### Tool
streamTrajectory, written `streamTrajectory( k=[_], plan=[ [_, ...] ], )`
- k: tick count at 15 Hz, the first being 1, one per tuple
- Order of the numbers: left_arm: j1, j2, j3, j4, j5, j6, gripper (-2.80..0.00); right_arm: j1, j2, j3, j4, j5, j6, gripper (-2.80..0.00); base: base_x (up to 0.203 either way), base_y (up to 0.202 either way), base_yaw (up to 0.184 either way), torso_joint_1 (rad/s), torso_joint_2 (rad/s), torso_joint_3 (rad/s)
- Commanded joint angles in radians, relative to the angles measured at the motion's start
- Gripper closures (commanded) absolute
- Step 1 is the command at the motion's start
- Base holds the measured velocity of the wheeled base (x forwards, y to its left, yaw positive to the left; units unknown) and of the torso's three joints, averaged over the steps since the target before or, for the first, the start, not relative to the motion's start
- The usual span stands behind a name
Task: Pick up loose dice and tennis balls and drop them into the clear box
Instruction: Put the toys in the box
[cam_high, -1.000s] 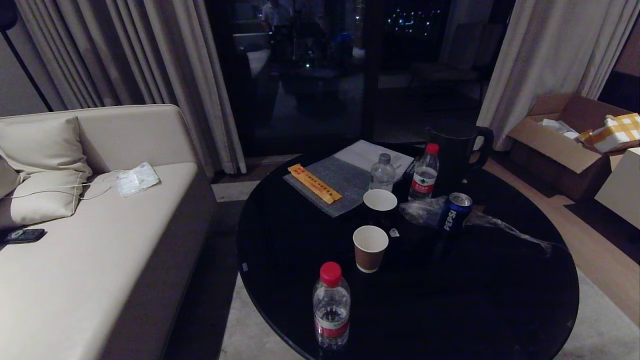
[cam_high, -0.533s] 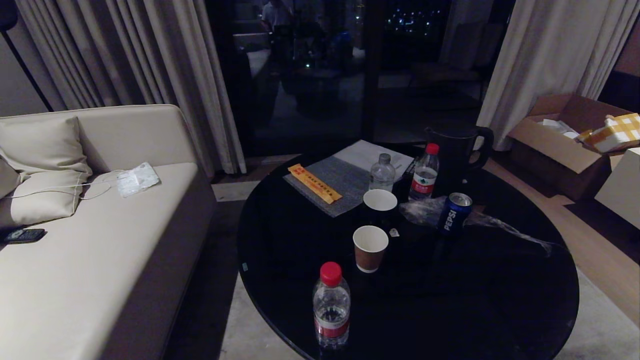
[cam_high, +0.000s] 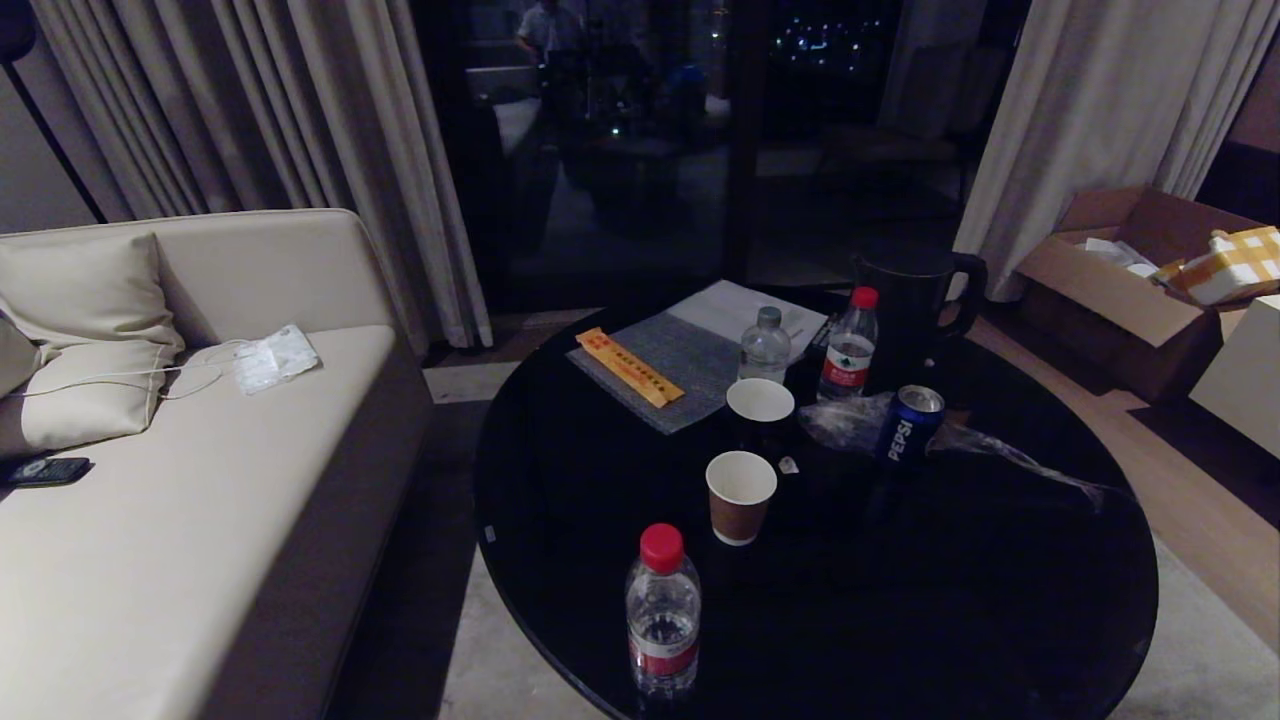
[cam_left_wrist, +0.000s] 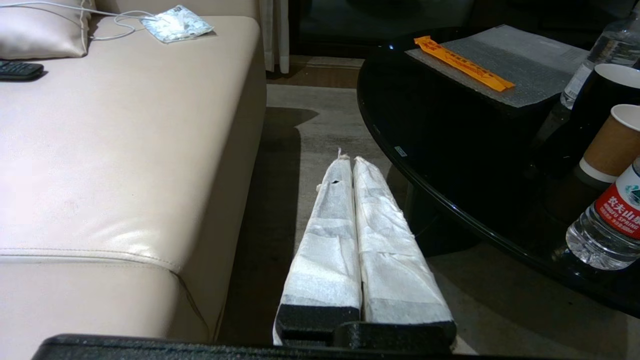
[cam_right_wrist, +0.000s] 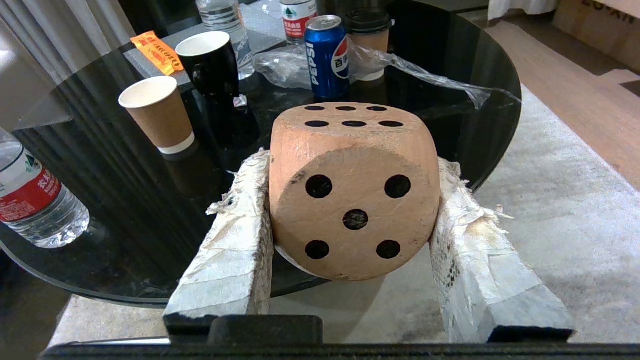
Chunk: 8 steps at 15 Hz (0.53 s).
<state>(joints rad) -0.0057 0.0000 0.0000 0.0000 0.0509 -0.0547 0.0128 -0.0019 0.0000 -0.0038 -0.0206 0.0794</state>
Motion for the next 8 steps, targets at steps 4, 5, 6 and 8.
streamTrajectory(
  k=[4,5,6,8],
  plan=[
    [0.000,0.002,0.002,0.000,0.000,0.004,0.00,0.001,0.002,0.000,-0.001,0.001,0.000,0.00,0.000,0.000,0.000,0.000,0.00,0.000],
    [0.000,0.002,0.002,0.000,0.000,0.003,0.00,0.001,0.002,0.000,-0.001,0.000,0.000,0.00,0.000,0.000,0.000,0.000,0.00,0.000],
    [0.000,0.002,0.002,0.000,0.002,-0.003,0.00,0.001,0.002,0.000,-0.001,0.000,0.000,0.00,-0.062,0.000,-0.001,0.002,0.00,0.003],
    [0.000,0.002,0.002,0.000,0.003,-0.002,0.00,0.001,0.002,0.000,-0.001,0.001,-0.003,0.00,-0.162,0.000,0.000,0.002,0.00,-0.001]
  ],
)
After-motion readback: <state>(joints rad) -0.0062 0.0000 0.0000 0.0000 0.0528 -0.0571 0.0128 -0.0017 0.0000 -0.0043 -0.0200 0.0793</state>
